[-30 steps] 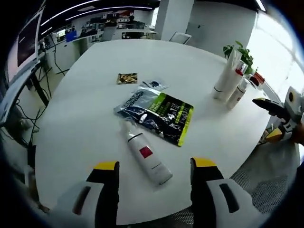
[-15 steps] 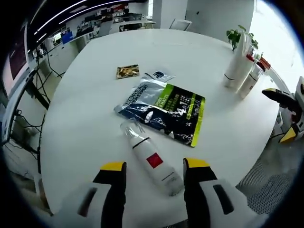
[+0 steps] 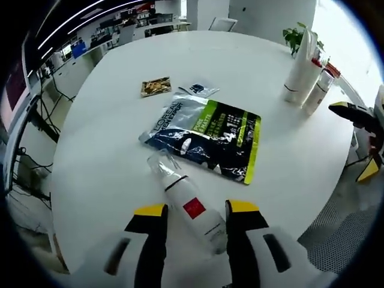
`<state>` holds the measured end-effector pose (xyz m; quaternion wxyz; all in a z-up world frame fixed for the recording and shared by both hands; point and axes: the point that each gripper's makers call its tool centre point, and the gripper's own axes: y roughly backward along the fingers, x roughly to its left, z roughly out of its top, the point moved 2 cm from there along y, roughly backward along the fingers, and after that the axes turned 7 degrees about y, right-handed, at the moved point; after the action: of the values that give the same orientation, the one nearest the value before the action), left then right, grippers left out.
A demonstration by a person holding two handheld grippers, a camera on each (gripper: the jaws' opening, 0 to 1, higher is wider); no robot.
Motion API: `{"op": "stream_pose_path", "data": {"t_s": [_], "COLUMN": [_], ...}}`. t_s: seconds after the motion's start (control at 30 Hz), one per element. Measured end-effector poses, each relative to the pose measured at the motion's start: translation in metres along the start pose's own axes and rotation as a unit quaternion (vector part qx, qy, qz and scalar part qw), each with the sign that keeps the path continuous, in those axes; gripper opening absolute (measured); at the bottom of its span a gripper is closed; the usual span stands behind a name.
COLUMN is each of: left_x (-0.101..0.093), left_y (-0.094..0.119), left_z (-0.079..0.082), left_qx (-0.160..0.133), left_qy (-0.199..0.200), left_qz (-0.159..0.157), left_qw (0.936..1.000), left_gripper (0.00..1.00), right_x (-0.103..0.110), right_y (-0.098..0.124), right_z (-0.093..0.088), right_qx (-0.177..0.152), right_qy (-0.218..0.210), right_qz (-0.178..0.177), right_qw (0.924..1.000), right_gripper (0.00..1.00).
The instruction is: Arrange the skincare products in the storage area until every visible bottle or jar stands upright without overlapping.
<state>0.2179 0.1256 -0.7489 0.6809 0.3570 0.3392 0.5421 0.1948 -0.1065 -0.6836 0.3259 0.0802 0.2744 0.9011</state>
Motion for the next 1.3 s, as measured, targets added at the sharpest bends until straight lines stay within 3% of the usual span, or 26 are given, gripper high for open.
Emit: {"op": "stream_pose_path", "data": {"t_s": [0.3, 0.43, 0.63, 0.8, 1.07, 1.2, 1.3], "left_x": [0.007, 0.013, 0.013, 0.008, -0.004, -0.016, -0.019], "left_y": [-0.002, -0.001, 0.001, 0.013, 0.037, 0.057, 0.065], "left_z": [-0.004, -0.006, -0.007, -0.007, -0.005, 0.004, 0.005], "left_qx": [0.006, 0.006, -0.003, -0.016, -0.047, -0.077, -0.086], "left_qy": [0.002, -0.001, 0.005, 0.03, 0.047, 0.048, 0.048], "left_qz": [0.001, 0.007, 0.001, -0.014, -0.032, -0.049, -0.051], "left_qw": [1.0, 1.0, 1.0, 0.9993, 0.9972, 0.9947, 0.9938], "left_gripper": [0.28, 0.18, 0.17, 0.17, 0.17, 0.17, 0.17], "right_x": [0.002, 0.004, 0.014, 0.024, 0.034, 0.039, 0.042], "right_y": [-0.004, -0.008, -0.015, -0.023, -0.034, -0.038, -0.04], "right_z": [0.002, 0.004, 0.012, 0.025, 0.042, 0.06, 0.066], "right_qx": [-0.003, -0.006, -0.015, -0.043, -0.082, -0.118, -0.13], "right_qy": [-0.004, -0.003, -0.002, -0.031, -0.098, -0.152, -0.163], "right_qz": [0.005, 0.014, 0.033, 0.056, 0.085, 0.102, 0.112], "right_qw": [1.0, 0.9999, 0.9993, 0.997, 0.9881, 0.976, 0.9717], "right_gripper": [0.91, 0.9, 0.89, 0.88, 0.84, 0.81, 0.8]}}
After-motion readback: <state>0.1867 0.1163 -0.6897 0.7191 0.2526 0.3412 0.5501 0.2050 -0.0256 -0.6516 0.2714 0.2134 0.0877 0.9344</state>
